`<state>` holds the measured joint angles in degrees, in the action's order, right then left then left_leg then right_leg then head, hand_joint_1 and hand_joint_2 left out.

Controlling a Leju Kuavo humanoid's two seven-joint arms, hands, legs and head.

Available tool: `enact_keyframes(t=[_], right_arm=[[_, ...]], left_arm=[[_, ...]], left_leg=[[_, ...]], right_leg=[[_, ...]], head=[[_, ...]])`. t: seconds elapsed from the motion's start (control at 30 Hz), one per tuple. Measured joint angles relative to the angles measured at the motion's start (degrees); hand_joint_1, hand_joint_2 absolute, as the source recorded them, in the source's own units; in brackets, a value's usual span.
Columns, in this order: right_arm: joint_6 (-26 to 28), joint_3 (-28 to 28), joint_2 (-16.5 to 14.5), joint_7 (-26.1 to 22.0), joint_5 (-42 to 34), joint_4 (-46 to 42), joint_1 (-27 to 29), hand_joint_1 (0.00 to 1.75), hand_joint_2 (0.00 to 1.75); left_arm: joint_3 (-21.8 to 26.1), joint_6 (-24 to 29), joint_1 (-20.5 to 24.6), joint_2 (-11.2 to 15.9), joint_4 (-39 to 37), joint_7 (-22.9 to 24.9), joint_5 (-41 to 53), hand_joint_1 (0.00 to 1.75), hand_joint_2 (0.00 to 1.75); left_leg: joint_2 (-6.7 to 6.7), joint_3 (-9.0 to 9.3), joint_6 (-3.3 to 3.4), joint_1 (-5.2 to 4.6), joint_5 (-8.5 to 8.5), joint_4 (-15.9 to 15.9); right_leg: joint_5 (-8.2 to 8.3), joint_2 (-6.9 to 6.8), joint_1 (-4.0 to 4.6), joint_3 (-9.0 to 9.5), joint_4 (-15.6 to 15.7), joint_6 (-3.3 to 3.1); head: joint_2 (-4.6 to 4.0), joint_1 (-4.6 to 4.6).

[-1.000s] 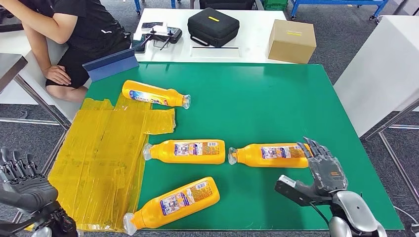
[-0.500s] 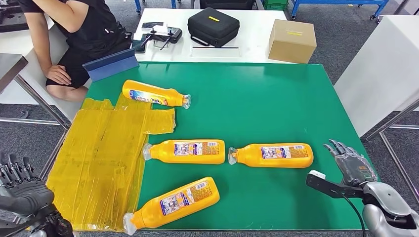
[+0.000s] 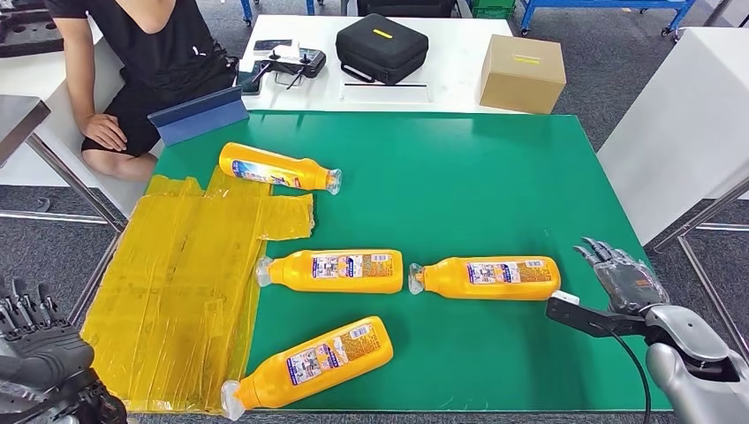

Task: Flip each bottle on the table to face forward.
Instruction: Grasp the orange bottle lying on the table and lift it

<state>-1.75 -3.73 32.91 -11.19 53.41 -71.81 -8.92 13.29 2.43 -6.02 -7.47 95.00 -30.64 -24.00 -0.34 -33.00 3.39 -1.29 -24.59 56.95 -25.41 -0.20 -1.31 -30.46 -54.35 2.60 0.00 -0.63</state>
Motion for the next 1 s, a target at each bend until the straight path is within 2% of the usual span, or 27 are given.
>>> enact_keyframes(t=[0.47, 1.0], right_arm=[[1.30, -6.02, 0.03, -1.10, -1.19, 6.12, -6.54, 0.00, 1.75], [2.66, -15.63, -1.86, -1.64, -3.00, 14.49, -12.67, 0.00, 1.75]], left_arm=[[-0.42, -0.31, 0.27, 1.06, -1.37, -0.71, -1.40, 0.00, 0.00], [-1.47, -0.33, 0.80, 1.94, -2.65, -1.13, -2.17, 0.00, 0.00]], left_leg=[[0.02, 0.01, 0.00, 0.01, 0.01, 0.00], [0.02, -0.01, 0.02, 0.00, 0.03, 0.00]], right_leg=[[0.01, 0.01, 0.01, -0.01, 0.00, 0.01], [0.01, 0.00, 0.01, 0.00, -0.01, 0.01]], head=[[0.00, 0.00], [0.00, 0.00]])
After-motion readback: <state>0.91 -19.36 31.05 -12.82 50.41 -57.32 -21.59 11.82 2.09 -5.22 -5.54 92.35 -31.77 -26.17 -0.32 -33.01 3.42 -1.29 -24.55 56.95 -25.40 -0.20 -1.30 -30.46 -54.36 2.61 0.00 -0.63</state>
